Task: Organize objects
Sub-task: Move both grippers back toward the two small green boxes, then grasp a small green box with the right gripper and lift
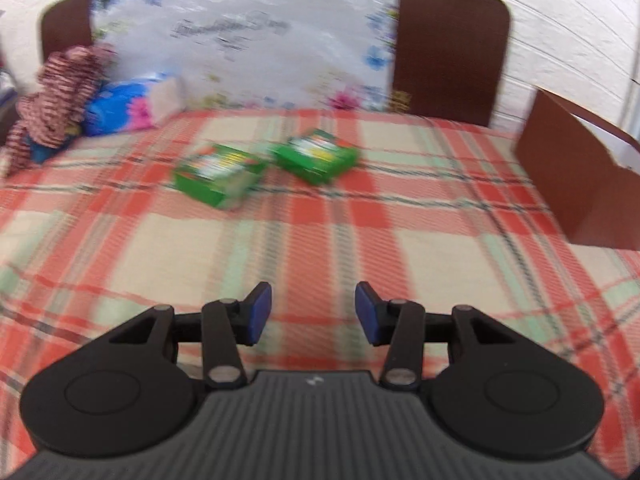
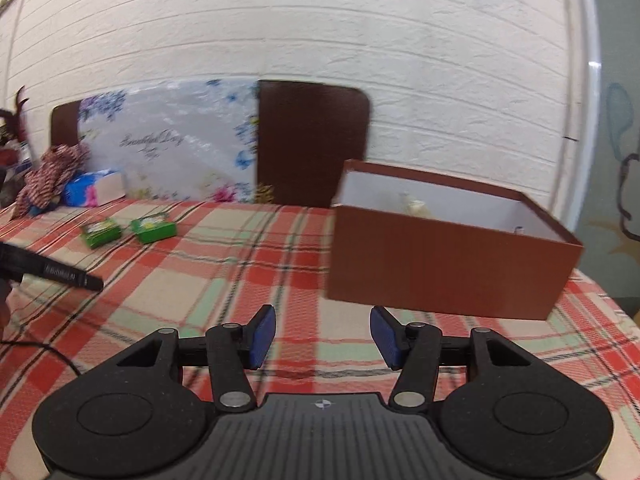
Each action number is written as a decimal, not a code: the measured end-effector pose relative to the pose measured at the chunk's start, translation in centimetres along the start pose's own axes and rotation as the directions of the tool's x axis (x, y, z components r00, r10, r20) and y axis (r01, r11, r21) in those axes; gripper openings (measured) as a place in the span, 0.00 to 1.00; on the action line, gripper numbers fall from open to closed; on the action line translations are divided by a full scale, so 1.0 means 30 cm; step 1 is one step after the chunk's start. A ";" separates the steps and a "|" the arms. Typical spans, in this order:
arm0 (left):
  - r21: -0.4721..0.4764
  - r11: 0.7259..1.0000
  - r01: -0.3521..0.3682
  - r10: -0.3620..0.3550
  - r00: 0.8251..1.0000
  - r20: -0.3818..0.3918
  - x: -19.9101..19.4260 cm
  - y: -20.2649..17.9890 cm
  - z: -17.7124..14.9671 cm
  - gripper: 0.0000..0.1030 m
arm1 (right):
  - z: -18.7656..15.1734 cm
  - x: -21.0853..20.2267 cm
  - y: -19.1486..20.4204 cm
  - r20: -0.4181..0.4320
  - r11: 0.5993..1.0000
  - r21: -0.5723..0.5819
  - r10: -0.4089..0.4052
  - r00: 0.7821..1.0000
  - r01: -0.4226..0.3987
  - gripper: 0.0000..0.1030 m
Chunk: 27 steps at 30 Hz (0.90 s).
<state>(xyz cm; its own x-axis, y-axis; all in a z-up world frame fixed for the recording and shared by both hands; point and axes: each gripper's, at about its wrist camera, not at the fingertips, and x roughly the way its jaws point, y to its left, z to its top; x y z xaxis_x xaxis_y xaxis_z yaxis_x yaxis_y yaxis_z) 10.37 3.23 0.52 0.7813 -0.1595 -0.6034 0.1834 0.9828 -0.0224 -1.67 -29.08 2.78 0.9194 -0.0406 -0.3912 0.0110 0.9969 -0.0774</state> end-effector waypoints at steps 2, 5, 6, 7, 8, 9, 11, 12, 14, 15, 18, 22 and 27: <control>-0.013 0.995 -0.094 0.095 0.995 0.040 0.003 0.090 0.013 0.47 | 0.006 0.027 0.047 -0.020 0.998 -0.036 0.054 0.998 -0.055 0.52; -0.059 0.972 -0.226 0.229 0.973 0.040 0.025 0.249 0.020 0.48 | 0.024 0.061 0.152 -0.026 0.985 -0.098 0.140 0.990 -0.142 0.52; -0.079 0.964 -0.256 0.259 0.965 0.031 0.035 0.302 0.015 0.48 | 0.035 0.081 0.200 -0.032 0.978 -0.119 0.166 0.986 -0.169 0.52; -0.096 0.954 -0.285 0.288 0.957 0.022 0.046 0.351 0.004 0.48 | 0.047 0.102 0.247 -0.042 0.970 -0.138 0.195 0.980 -0.199 0.52; -0.115 0.944 -0.308 0.311 0.950 0.014 0.057 0.398 -0.014 0.52 | 0.062 0.120 0.297 -0.050 0.961 -0.152 0.224 0.973 -0.229 0.52; -0.171 0.942 -0.288 0.296 0.955 0.022 0.058 0.448 -0.034 0.56 | 0.080 0.147 0.342 -0.055 0.951 -0.167 0.255 0.965 -0.260 0.52; -0.294 0.937 -0.189 0.219 0.973 0.075 0.029 0.514 -0.047 0.63 | 0.121 0.204 0.439 -0.057 0.926 -0.207 0.309 0.949 -0.314 0.52; -0.314 0.932 -0.183 0.219 0.972 0.082 0.028 0.527 -0.050 0.63 | 0.144 0.235 0.488 -0.063 0.913 -0.220 0.338 0.939 -0.343 0.52; -0.328 0.929 -0.172 0.215 0.972 0.099 0.020 0.533 -0.053 0.63 | 0.188 0.305 0.580 -0.072 0.890 -0.225 0.390 0.918 -0.396 0.52; -0.338 0.927 -0.163 0.210 0.972 0.106 0.019 0.533 -0.055 0.63 | 0.210 0.338 0.625 -0.073 0.877 -0.229 0.417 0.906 -0.422 0.58; -0.386 0.915 -0.120 0.181 0.975 0.127 0.012 0.556 -0.067 0.63 | 0.253 0.446 0.755 -0.086 0.828 -0.289 0.478 0.874 -0.481 0.76; -0.435 0.897 -0.074 0.154 0.976 0.153 0.022 0.584 -0.074 0.66 | 0.307 0.592 0.877 -0.095 0.763 -0.427 0.496 0.863 -0.485 0.78; -0.450 0.891 -0.058 0.147 0.975 0.164 0.025 0.596 -0.073 0.68 | 0.304 0.781 0.932 -0.228 0.745 -0.434 0.452 0.862 -0.506 0.67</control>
<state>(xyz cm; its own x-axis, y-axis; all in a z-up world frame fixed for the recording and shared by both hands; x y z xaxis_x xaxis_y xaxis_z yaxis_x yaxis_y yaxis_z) 12.93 20.89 -2.08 0.8870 -0.0268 -0.4609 -0.1507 0.9268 -0.3440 23.75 -1.54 -0.18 0.7083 0.4005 -0.5813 -0.6274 0.7346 -0.2583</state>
